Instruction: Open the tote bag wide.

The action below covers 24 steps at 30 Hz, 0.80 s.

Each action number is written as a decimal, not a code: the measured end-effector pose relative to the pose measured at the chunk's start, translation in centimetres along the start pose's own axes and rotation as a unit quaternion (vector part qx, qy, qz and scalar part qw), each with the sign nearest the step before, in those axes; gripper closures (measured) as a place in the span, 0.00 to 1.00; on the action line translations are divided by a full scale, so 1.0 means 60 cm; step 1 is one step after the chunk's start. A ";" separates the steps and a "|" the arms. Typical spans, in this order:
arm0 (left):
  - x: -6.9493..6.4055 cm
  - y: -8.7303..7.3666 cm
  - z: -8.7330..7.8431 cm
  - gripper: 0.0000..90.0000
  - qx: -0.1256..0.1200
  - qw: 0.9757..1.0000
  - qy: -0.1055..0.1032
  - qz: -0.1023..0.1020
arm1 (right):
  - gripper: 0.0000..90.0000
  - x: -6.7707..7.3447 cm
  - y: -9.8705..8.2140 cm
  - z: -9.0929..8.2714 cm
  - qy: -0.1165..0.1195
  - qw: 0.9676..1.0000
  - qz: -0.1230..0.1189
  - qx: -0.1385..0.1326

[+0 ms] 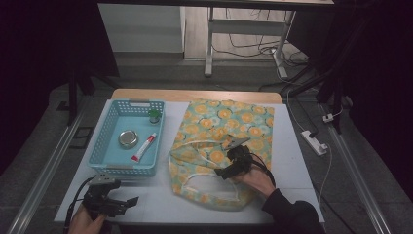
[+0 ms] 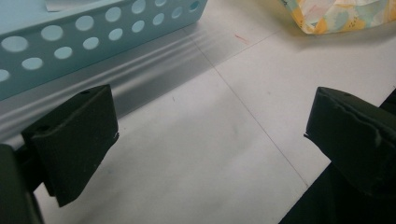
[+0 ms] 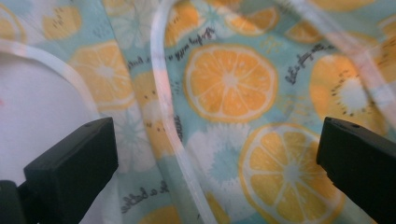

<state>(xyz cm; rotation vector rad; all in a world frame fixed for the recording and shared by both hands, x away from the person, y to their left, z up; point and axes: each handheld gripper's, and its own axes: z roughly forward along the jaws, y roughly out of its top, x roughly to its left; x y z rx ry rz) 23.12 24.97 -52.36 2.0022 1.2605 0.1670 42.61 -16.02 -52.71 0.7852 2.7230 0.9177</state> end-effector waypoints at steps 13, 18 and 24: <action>-0.001 0.001 0.001 0.03 0.003 1.000 0.000 0.003 | 0.47 0.002 -0.001 -0.014 0.007 0.999 -0.052 -0.006; -0.001 0.001 0.001 0.03 0.003 1.000 0.000 0.004 | 0.70 0.007 0.002 -0.017 0.017 0.998 -0.062 0.000; -0.001 0.001 0.001 0.03 0.004 1.000 0.000 0.004 | 0.97 0.008 0.004 -0.019 0.012 0.998 -0.061 0.004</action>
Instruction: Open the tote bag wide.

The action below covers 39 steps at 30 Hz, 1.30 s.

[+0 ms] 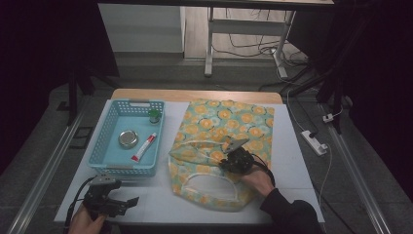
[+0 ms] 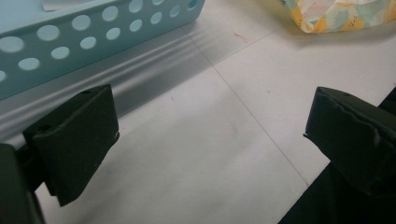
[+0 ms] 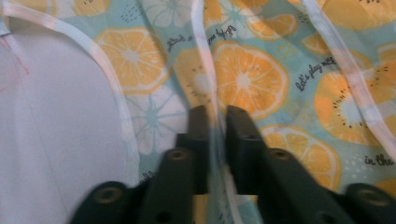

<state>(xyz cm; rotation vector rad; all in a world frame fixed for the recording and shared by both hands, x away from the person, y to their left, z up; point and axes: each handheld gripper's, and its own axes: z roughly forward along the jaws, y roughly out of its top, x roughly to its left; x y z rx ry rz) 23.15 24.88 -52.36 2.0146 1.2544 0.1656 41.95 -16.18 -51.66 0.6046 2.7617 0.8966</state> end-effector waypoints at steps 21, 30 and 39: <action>0.001 0.000 0.001 0.04 0.001 1.000 -0.001 -0.001 | 1.00 -0.013 0.020 -0.046 0.013 0.998 0.018 -0.067; 0.001 0.001 0.001 0.04 0.003 1.000 0.000 0.000 | 1.00 -0.025 0.036 -0.075 0.023 0.993 0.054 -0.100; 0.001 0.001 0.001 0.04 0.002 1.000 -0.001 -0.002 | 1.00 -0.029 0.055 -0.095 0.017 0.992 0.042 -0.114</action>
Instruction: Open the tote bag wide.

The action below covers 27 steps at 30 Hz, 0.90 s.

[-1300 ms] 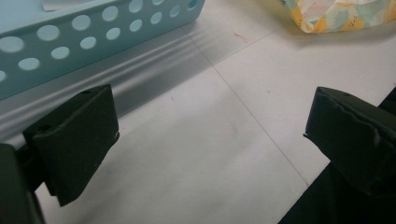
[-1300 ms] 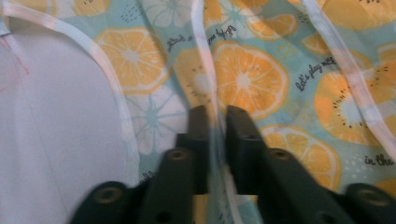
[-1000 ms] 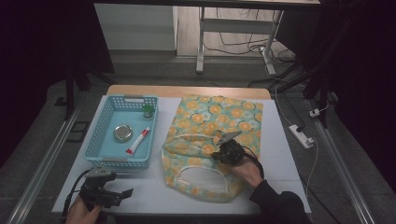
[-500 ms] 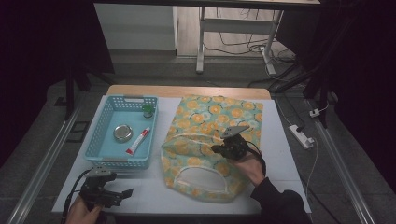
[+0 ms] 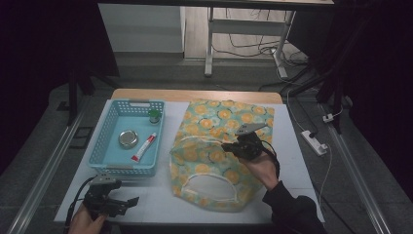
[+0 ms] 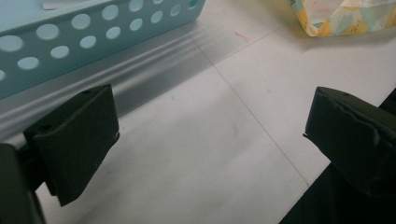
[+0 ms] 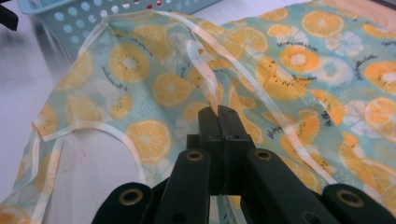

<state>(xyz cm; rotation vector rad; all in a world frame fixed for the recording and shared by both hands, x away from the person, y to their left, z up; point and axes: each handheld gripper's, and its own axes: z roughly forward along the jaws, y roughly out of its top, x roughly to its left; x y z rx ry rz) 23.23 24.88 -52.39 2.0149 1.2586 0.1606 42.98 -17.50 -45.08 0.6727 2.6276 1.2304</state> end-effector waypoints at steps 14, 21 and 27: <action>-0.001 0.000 0.000 0.04 -0.002 1.000 0.002 0.001 | 1.00 -0.018 0.035 -0.024 0.002 1.000 0.016 -0.025; 0.000 0.000 -0.001 0.04 -0.002 1.000 0.000 0.001 | 1.00 -0.019 0.060 -0.023 0.009 0.999 0.018 -0.025; 0.001 0.000 -0.001 0.04 -0.002 1.000 -0.001 -0.001 | 1.00 -0.017 0.081 -0.025 0.009 1.000 0.011 -0.018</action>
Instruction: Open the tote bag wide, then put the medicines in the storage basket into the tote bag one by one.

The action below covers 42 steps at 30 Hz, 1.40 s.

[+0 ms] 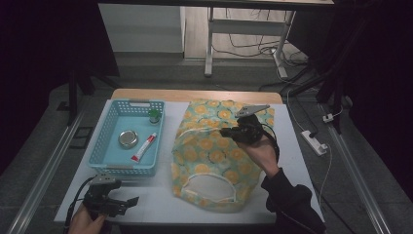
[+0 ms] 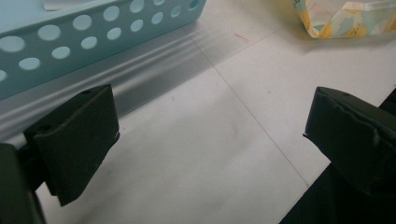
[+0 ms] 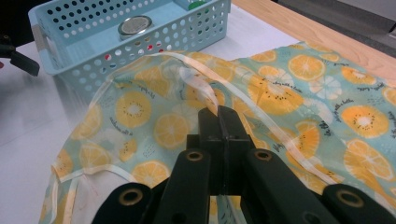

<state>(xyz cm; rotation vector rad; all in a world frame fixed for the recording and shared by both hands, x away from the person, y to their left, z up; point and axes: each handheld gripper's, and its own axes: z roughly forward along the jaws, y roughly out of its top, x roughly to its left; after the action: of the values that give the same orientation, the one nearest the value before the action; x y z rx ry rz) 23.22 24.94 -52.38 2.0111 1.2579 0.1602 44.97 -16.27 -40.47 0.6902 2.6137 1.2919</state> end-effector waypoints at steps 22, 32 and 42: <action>0.003 -0.001 -0.001 0.04 -0.003 1.000 -0.001 -0.010 | 1.00 0.003 0.013 0.012 -0.005 1.000 -0.006 0.026; 0.007 -0.002 -0.003 0.02 -0.011 1.000 0.002 -0.024 | 1.00 0.005 0.010 0.008 0.006 1.000 -0.003 0.016; 0.006 -0.001 -0.005 0.04 -0.011 0.999 0.014 -0.028 | 1.00 0.003 0.007 0.010 0.008 1.000 -0.001 0.015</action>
<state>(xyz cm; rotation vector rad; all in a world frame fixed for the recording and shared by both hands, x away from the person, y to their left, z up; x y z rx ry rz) 23.21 25.38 -52.30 1.9591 1.3229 0.1763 45.12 -15.53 -40.52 0.6831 2.6513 1.2662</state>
